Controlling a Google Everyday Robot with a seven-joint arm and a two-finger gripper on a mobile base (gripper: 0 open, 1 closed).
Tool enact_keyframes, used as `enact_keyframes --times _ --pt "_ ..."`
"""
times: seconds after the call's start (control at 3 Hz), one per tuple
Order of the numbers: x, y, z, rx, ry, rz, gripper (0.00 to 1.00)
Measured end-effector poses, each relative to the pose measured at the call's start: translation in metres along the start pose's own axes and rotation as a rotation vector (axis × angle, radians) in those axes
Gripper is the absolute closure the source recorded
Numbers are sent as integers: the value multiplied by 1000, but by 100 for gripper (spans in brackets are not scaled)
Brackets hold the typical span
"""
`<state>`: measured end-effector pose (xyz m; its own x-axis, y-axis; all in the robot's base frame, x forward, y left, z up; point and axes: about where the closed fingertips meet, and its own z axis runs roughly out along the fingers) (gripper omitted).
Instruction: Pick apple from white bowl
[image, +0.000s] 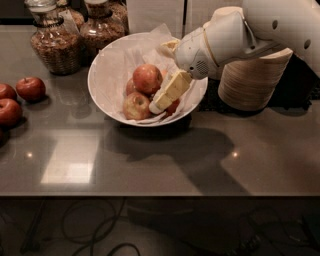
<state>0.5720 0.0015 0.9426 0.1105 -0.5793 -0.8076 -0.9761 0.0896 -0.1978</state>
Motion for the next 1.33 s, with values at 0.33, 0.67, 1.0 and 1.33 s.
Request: enact_keyframes --times 0.33,0.67,1.0,1.33 --pt "2 -11 7 -3 -9 9 0" --pt "5 -19 16 -11 -11 22 8" --pt "9 -26 22 -13 -11 33 10" --pt "10 -27 24 -15 -11 38 10"
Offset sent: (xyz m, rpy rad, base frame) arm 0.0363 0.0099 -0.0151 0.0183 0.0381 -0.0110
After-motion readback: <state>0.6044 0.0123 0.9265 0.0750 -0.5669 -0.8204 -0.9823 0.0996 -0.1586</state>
